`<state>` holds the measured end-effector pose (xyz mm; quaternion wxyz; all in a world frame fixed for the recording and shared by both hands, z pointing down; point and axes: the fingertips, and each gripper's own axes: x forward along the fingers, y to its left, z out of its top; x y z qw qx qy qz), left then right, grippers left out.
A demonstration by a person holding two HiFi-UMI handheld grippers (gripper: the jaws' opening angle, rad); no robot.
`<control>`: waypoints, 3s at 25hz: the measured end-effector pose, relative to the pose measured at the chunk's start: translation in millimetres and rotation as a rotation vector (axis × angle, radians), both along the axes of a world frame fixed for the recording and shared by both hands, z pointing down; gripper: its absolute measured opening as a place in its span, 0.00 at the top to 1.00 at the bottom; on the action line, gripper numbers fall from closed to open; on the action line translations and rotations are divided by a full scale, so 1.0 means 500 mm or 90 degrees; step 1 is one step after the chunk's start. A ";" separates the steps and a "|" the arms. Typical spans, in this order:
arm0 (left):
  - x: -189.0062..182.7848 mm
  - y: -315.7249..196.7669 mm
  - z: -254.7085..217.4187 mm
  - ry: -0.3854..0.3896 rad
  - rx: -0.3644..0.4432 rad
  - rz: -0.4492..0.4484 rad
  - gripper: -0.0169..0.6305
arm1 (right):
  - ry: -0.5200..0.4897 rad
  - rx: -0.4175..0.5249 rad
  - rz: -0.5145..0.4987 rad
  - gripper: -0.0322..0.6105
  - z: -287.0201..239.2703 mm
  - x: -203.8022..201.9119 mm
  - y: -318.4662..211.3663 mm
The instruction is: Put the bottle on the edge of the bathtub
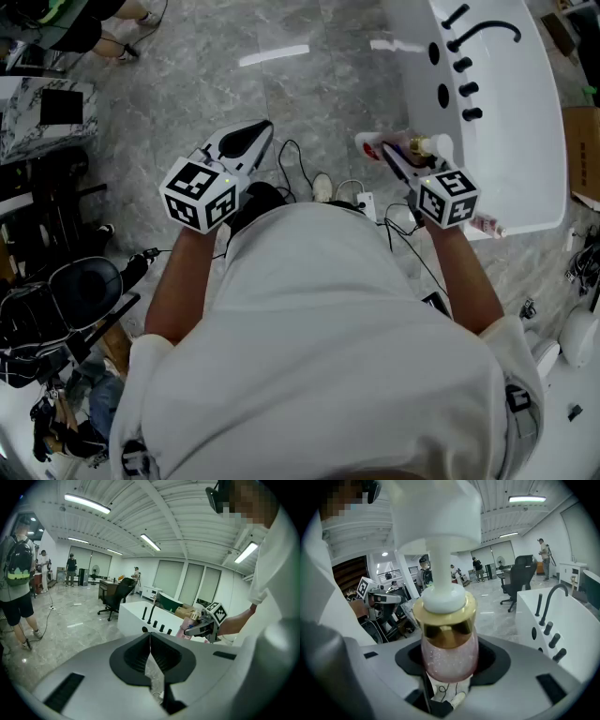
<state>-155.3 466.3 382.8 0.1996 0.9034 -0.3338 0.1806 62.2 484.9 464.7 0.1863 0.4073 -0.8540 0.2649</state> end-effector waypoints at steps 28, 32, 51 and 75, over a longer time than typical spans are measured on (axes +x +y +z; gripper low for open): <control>0.208 -0.465 0.041 0.036 -0.036 0.265 0.95 | 0.084 -0.040 0.185 0.60 0.046 0.125 -0.447; 0.203 -0.608 0.027 0.062 -0.047 0.291 0.95 | 0.098 -0.041 0.226 0.60 0.029 0.155 -0.595; 0.108 -1.008 0.045 0.085 -0.065 0.163 0.95 | 0.077 -0.026 0.305 0.60 0.029 0.291 -1.205; 0.384 -1.443 0.067 -0.015 -0.098 0.096 0.95 | 0.139 -0.056 0.325 0.60 0.295 0.610 -1.875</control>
